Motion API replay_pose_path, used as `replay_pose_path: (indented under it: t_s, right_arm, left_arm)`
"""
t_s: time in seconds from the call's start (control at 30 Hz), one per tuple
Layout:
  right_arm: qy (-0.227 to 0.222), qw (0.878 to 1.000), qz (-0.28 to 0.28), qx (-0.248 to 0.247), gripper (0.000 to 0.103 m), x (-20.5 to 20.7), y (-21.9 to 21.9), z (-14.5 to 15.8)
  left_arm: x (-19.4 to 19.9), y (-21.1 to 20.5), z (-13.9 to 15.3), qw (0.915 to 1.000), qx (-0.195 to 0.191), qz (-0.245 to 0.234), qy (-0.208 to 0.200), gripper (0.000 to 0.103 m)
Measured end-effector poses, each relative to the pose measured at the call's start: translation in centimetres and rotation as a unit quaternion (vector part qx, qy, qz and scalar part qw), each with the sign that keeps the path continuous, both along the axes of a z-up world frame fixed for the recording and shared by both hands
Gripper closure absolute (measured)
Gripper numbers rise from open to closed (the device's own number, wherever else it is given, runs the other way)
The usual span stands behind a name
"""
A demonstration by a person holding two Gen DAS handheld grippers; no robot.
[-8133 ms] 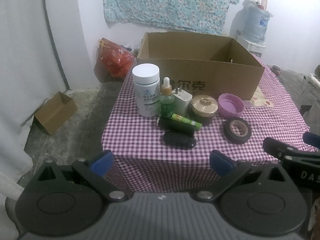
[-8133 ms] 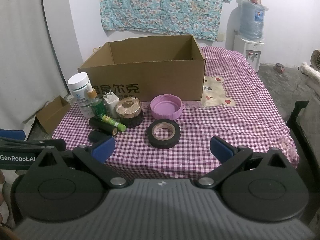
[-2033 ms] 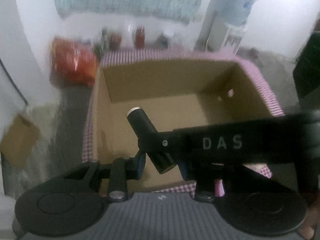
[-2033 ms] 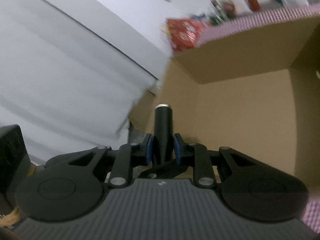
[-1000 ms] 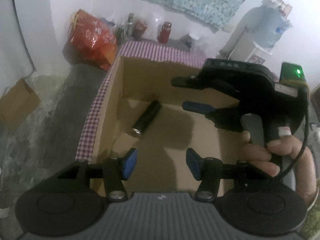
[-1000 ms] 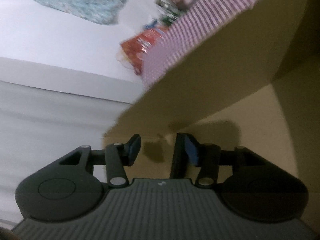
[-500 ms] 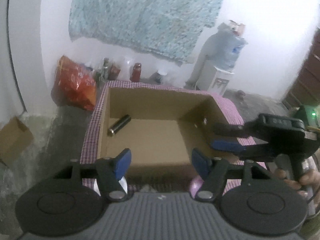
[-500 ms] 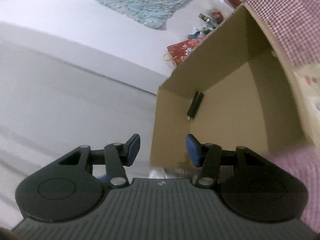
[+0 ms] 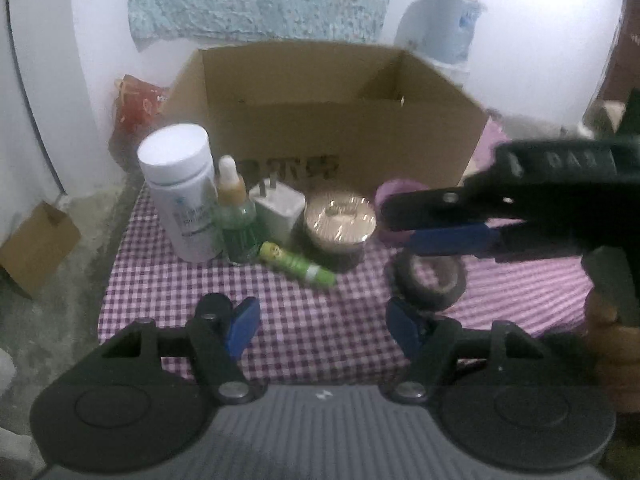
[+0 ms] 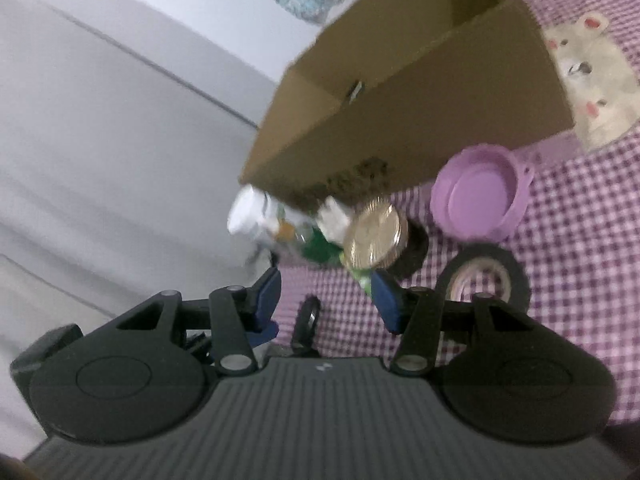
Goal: Organize rigid objects
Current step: 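Move the right tool back to the green lip balm tube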
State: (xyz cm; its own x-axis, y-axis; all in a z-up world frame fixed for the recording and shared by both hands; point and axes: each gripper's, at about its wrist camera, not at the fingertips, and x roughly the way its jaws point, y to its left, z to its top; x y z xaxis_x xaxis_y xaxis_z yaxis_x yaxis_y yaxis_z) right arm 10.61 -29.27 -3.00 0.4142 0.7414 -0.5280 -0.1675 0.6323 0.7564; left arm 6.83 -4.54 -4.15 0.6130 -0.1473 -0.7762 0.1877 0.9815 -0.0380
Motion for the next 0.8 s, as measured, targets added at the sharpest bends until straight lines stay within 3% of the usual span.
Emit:
replay_pose_path:
  t_s: [0.23, 0.47, 0.8]
  right_arm:
    - [0.007, 0.998, 0.029, -0.05, 0.056, 1.0, 4.4, -1.3]
    - [0.001, 0.992, 0.037, -0.117, 0.067, 2.6, 6.8, -2.2]
    - [0.034, 0.994, 0.045, -0.096, 0.093, 3.6, 7.7, -4.4]
  left_arm:
    - [0.9, 0.1, -1.4, 0.9999, 0.006, -0.006, -0.008, 0.037]
    - [2.7, 0.6, -3.5, 0.9998, -0.013, -0.006, 0.016, 0.061]
    - [3.5, 0.9, -4.4, 0.9995, -0.011, -0.021, 0.019, 0.068]
